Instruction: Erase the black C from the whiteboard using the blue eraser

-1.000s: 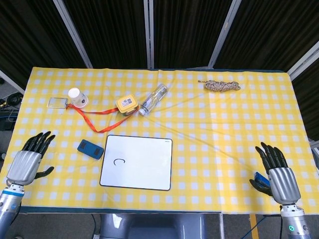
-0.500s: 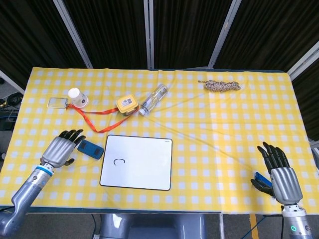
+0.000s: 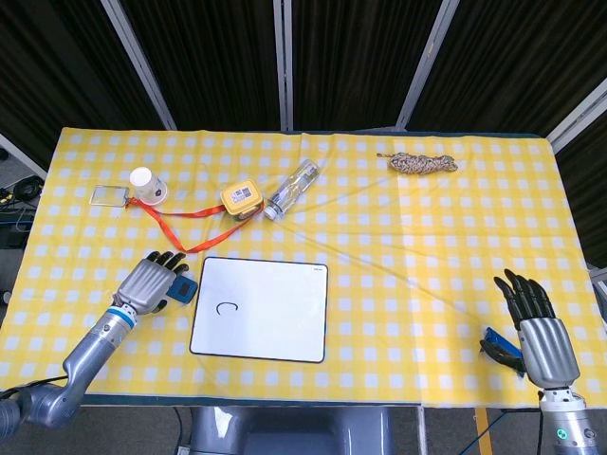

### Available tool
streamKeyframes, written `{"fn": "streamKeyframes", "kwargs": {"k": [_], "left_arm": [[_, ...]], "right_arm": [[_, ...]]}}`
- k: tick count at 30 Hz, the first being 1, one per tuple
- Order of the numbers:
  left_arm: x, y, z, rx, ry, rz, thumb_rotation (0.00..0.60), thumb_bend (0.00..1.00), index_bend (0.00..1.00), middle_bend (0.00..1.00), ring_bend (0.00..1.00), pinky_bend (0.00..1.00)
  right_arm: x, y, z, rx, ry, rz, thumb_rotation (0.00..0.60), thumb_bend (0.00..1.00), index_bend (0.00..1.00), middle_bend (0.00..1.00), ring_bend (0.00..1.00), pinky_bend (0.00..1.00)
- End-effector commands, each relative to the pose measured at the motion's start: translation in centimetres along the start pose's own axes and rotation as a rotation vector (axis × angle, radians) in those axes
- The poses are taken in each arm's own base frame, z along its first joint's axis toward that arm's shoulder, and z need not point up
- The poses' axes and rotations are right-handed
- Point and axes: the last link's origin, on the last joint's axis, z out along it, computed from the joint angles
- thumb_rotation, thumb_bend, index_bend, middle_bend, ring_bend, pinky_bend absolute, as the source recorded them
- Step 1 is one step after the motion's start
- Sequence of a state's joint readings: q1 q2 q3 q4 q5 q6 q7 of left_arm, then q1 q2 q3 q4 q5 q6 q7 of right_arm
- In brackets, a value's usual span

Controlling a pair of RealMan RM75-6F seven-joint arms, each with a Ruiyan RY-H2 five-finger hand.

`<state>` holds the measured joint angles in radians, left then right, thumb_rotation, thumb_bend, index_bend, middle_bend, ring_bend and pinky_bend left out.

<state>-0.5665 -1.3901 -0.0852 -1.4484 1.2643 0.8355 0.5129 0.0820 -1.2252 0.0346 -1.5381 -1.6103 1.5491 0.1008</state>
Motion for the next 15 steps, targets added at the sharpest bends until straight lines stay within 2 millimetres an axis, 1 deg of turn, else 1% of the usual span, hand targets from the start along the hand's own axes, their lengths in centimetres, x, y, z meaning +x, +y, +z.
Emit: {"fn": "streamKeyframes", "kwargs": {"k": [1,6,11,14,15], "left_arm": [[-0.09,0.50,0.34,-0.010,-0.010,-0.002,0.600,0.28,0.25,0.12,0.15,0.21],[-0.29,1.14,0.90,-0.014,-0.012,-0.004,0.600,0.29,0.29,0.15,0.18,0.24],[-0.64,1.05,1.23,0.002,-0.016,-0.009,0.600,0.29,0.30,0.16,0.18,0.24],[-0.75,0.96,1.25,0.009,-0.016,-0.015,0.600,0.32,0.32,0.18,0.20,0.25],[-0.76,0.93,1.26,0.011,-0.014,-0.015,0.600,0.35,0.35,0.20,0.22,0.27]], "right_arm": [[-0.06,-0.01,0.00,0.001,-0.003,-0.002,0.600,0.06,0.02,0.00,0.00,0.00],[-0.05,0.03,0.04,-0.002,-0.001,0.000,0.600,0.06,0.02,0.00,0.00,0.00],[0.01,0.01,-0.01,0.000,0.000,0.003,0.600,0.06,0.02,0.00,0.00,0.00],[-0.02,-0.01,-0.01,0.001,-0.001,0.002,0.600,0.06,0.02,0.00,0.00,0.00],[-0.02,-0.02,-0.02,0.001,-0.001,0.002,0.600,0.06,0.02,0.00,0.00,0.00]]}}
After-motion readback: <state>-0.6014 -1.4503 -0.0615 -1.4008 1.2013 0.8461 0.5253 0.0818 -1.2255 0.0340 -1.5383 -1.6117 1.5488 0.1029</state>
